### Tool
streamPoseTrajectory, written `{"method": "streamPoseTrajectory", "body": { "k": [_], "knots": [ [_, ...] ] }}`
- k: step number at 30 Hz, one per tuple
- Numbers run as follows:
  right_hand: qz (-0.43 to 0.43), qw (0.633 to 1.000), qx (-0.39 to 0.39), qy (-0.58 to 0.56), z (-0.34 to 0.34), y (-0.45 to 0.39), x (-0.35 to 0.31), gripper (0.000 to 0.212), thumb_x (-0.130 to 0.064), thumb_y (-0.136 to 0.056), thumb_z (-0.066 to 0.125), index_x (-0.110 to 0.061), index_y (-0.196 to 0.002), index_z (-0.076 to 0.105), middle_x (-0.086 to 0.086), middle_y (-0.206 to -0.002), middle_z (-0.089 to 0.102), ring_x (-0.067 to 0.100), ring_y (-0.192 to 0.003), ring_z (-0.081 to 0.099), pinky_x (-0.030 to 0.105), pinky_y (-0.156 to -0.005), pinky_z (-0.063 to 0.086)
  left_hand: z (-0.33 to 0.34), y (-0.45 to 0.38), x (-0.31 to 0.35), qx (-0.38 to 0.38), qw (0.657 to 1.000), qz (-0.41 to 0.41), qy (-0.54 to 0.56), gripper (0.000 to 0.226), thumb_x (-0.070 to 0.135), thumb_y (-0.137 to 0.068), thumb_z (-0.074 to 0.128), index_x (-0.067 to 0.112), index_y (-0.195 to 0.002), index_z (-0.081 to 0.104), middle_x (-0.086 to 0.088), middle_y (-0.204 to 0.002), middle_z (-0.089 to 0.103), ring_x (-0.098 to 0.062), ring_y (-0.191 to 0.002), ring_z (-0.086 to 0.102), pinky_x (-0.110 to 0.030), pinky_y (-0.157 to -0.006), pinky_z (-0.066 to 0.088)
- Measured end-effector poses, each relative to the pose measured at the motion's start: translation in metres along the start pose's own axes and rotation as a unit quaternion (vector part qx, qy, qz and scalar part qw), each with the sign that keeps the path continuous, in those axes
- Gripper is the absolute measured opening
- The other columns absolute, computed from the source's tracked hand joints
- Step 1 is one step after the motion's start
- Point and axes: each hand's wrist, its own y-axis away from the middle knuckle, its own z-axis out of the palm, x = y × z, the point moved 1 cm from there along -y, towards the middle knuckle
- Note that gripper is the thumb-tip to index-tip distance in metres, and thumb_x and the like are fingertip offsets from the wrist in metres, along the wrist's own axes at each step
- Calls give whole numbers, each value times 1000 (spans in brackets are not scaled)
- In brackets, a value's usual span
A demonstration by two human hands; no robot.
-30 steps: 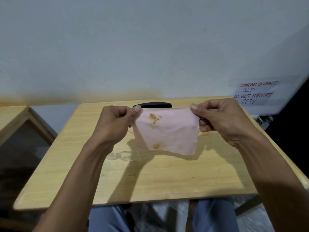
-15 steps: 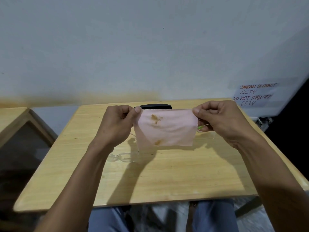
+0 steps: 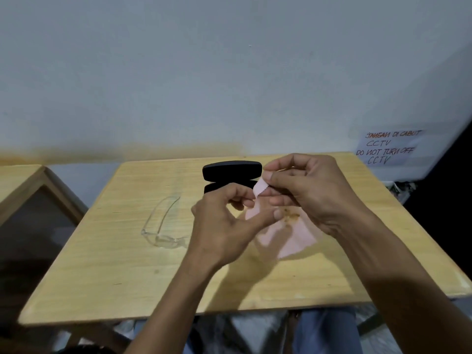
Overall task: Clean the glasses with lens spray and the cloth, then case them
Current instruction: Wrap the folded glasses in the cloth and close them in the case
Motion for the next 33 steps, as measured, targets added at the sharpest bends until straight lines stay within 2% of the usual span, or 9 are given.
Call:
{"method": "streamPoseTrajectory", "body": {
  "k": [2,5,12,17,20,22,25,28,33],
  "knots": [
    [-17,1000,2,19,3,4,0,7,-1,-82,78,-3,-86,74,13,-62,72,22,-56,69,25,-53,56,4,0,2,38,999,-5,-8,42,64,-52,80,28,-72,68,17,-78,69,-4,-77,61,-49,-87,49],
    [-52,996,20,76,4,8,-2,6,-8,-80,81,-10,-84,77,13,-69,77,17,-63,72,20,-53,52,6,-1,0,37,997,39,-53,22,50,-71,75,30,-72,67,18,-75,68,-4,-78,63,-54,-87,48],
    [-35,997,13,64,-5,9,2,9,-9,-77,82,-11,-85,78,12,-73,78,18,-72,76,26,-61,49,-8,1,-11,43,988,72,-130,14,31,-89,59,35,-76,60,21,-72,63,5,-84,57,-39,-88,29],
    [-62,986,-7,152,-11,13,18,23,-8,-70,88,-19,-88,80,2,-77,79,11,-72,73,23,-69,58,-17,3,-18,-9,996,51,-72,12,33,-93,56,30,-82,61,17,-81,68,0,-82,62,-52,-95,44],
    [-110,956,9,272,-13,14,31,7,-22,-77,85,-25,-80,79,-12,-71,76,1,-61,65,13,-60,47,-26,-1,-19,-45,995,48,-69,9,37,-89,61,30,-86,67,18,-83,69,-3,-82,63,-48,-89,50],
    [-136,944,8,300,-18,15,30,5,-27,-82,80,-27,-77,78,-15,-74,75,0,-68,66,11,-62,46,-33,-1,-19,-75,990,52,-108,10,41,-86,64,32,-87,69,18,-82,67,-1,-80,61,-47,-90,46],
    [-157,940,-2,303,-28,16,23,6,-30,-85,76,-26,-80,76,-12,-81,74,4,-80,68,21,-70,51,-39,4,-18,-107,973,66,-192,12,36,-88,68,32,-77,64,10,-75,65,6,-81,55,-38,-86,29],
    [-147,954,-37,257,-33,17,18,5,-23,-87,74,-21,-82,76,-8,-77,74,3,-74,68,16,-66,48,-38,8,-21,-123,960,56,-245,15,41,-94,57,34,-81,59,16,-74,64,4,-82,52,-38,-92,26],
    [-155,962,-17,222,-42,14,17,5,-17,-87,75,-15,-82,75,5,-73,74,18,-70,69,19,-61,49,-38,9,-22,-75,983,35,-165,16,37,-90,65,31,-75,66,20,-66,71,7,-76,60,-36,-96,28]
  ]
}}
